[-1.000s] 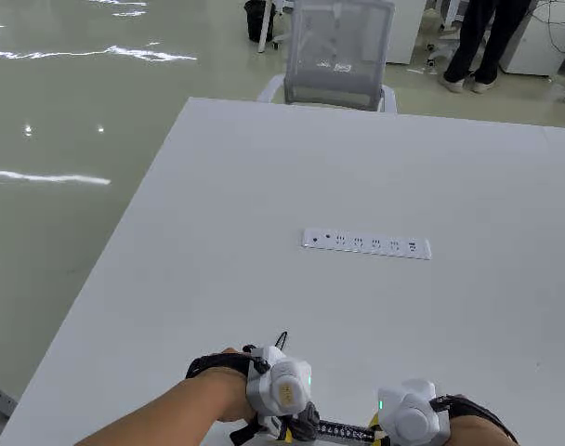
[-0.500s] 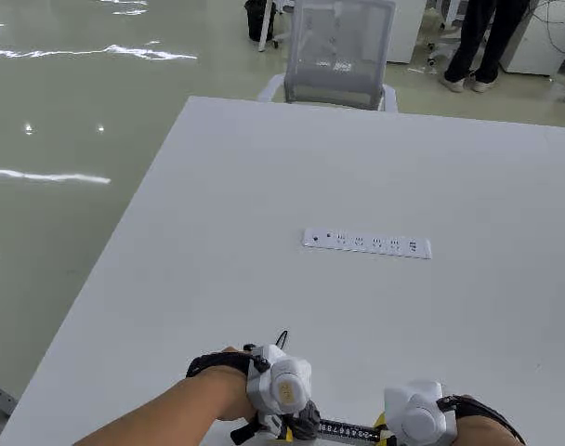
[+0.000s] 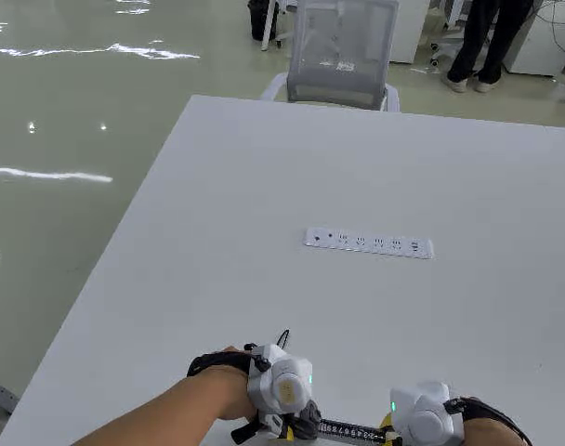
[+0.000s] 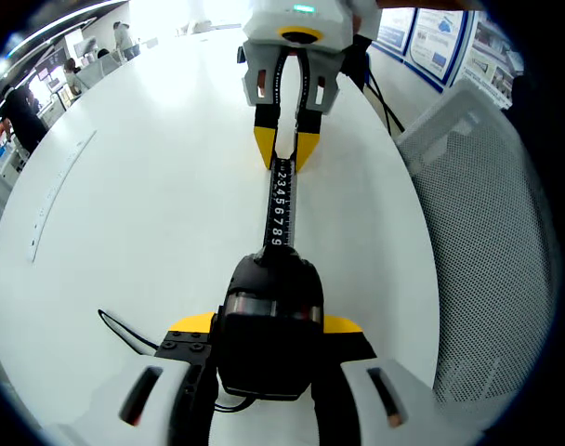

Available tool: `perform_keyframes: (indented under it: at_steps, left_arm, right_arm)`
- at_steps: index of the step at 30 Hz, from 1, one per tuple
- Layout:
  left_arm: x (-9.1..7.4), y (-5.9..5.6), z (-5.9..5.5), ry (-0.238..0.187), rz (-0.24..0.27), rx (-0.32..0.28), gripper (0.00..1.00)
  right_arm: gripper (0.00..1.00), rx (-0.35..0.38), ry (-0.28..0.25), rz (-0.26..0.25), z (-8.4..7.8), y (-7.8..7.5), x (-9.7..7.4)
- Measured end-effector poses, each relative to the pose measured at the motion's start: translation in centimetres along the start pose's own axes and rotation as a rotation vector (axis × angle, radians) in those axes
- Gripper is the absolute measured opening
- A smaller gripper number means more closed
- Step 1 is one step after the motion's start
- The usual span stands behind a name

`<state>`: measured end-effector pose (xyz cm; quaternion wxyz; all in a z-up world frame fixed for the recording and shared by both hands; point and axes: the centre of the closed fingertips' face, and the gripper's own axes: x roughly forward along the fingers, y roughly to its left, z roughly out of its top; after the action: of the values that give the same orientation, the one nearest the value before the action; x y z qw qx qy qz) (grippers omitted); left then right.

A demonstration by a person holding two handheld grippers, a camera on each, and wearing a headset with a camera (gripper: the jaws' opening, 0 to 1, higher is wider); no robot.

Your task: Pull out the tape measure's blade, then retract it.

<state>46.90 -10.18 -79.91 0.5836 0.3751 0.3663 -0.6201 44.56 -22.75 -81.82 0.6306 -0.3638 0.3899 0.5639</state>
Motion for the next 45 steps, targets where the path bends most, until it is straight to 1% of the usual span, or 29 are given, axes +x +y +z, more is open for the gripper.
perform_keyframes:
  at_steps: [9,14,17,25,45]
  left_arm:
    - [0.0,0.0,0.0,0.001,0.002,-0.002,0.35]
    - [0.0,0.0,0.0,0.001,0.002,-0.004,0.35]
    - [0.0,0.0,0.0,0.001,0.002,-0.004,0.35]
    - [-0.1,0.0,0.0,0.002,0.005,-0.008,0.35]
    - [0.0,0.0,0.0,-0.003,0.004,-0.012,0.35]
  right_arm:
    - [0.11,0.003,-0.004,-0.002,-0.3,0.0,-0.2]
    - [0.12,-0.003,-0.003,-0.012,-0.4,0.0,-0.3]
    - [0.12,0.010,-0.004,-0.016,-0.4,-0.1,-0.3]
    - [0.11,0.030,0.025,-0.003,-0.9,-0.2,-0.5]
    - [0.12,0.030,0.029,-0.010,-2.2,-0.2,-1.1]
